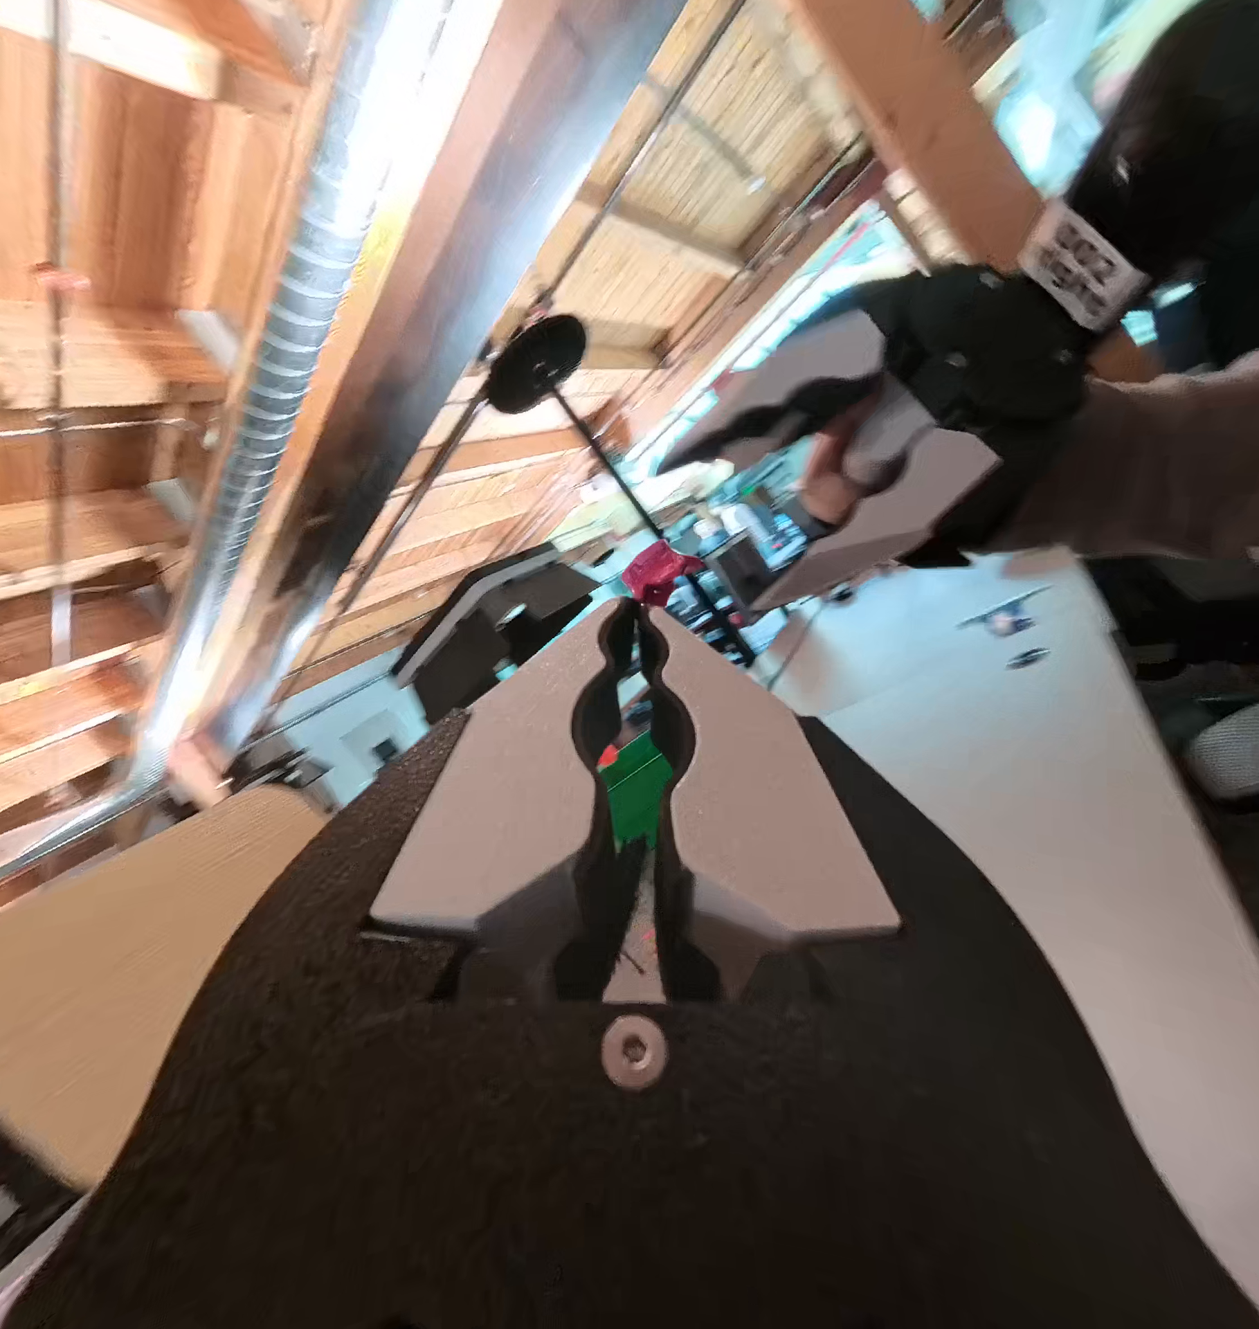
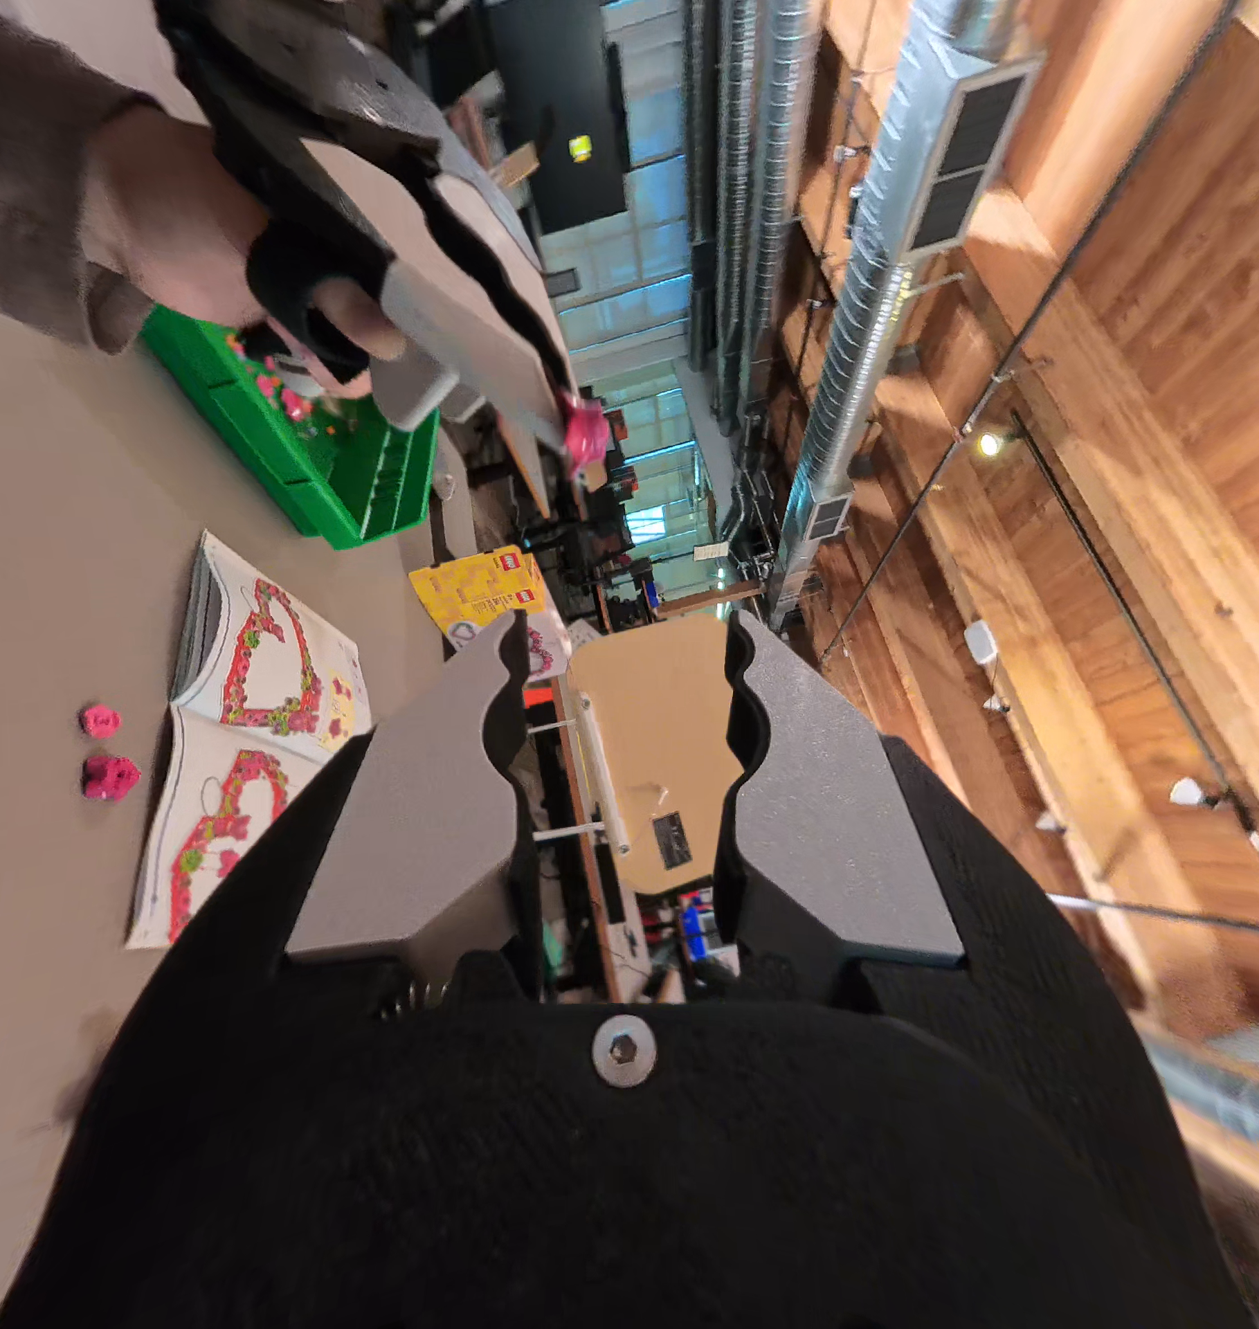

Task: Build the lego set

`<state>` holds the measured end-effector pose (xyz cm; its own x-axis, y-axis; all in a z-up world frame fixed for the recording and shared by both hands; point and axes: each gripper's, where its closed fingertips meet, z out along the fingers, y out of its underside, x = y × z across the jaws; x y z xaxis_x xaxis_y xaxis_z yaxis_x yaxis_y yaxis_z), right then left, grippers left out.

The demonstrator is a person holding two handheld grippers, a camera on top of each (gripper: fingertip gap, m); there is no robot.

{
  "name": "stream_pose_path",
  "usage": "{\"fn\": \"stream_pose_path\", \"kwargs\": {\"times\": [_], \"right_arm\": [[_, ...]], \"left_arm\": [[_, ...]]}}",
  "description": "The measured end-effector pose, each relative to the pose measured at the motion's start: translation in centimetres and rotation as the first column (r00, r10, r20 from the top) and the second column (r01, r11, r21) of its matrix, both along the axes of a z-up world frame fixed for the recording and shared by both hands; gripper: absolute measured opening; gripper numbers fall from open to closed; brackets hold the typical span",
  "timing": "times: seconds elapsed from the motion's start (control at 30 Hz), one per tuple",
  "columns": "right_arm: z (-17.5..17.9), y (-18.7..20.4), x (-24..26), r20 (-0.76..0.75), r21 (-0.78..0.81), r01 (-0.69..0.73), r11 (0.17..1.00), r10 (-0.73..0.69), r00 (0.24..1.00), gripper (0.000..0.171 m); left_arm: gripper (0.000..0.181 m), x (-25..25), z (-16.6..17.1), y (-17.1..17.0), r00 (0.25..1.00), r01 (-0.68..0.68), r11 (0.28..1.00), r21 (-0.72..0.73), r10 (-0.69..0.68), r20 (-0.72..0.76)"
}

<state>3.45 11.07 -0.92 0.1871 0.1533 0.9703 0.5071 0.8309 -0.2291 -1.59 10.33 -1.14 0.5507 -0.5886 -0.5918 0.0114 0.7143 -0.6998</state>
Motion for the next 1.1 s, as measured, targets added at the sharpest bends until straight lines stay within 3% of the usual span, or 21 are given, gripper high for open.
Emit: {"fn": "stream_pose_path", "kwargs": {"times": [0.17,0.27,0.37,0.5,0.73,1.1], "right_arm": [[-4.5,5.3,2.7,-0.296,-0.134,-0.066,0.989,0.024,0.955,0.048],[-8.2,8.8,3.2,-0.440,-0.249,-0.110,0.962,-0.012,0.898,0.046],[-9.7,10.6,2.4,-0.555,-0.324,-0.204,0.924,-0.011,0.831,0.046],[-10.5,11.0,0.0,-0.612,-0.339,-0.309,0.889,0.041,0.789,0.046],[-12.4,11.3,-2.4,-0.610,-0.416,-0.398,0.818,0.074,0.789,0.046],[-11.5,10.1,-1.6,-0.617,-0.346,-0.396,0.851,0.112,0.779,0.043]], "left_arm": [[0.000,-4.3,2.1,4.0,0.955,-0.248,0.969,0.000,0.244,0.169],[0.000,-7.4,3.0,6.1,0.868,-0.454,0.891,0.023,0.436,0.237],[0.000,-10.2,2.0,7.8,0.779,-0.597,0.802,0.011,0.577,0.244],[0.000,-13.1,-2.3,9.0,0.707,-0.691,0.722,-0.009,0.680,0.194],[0.000,-11.7,-10.4,10.4,0.732,-0.681,0.732,0.023,0.681,-0.013],[0.000,-10.2,-12.0,10.1,0.772,-0.631,0.774,0.047,0.633,-0.066]]}}
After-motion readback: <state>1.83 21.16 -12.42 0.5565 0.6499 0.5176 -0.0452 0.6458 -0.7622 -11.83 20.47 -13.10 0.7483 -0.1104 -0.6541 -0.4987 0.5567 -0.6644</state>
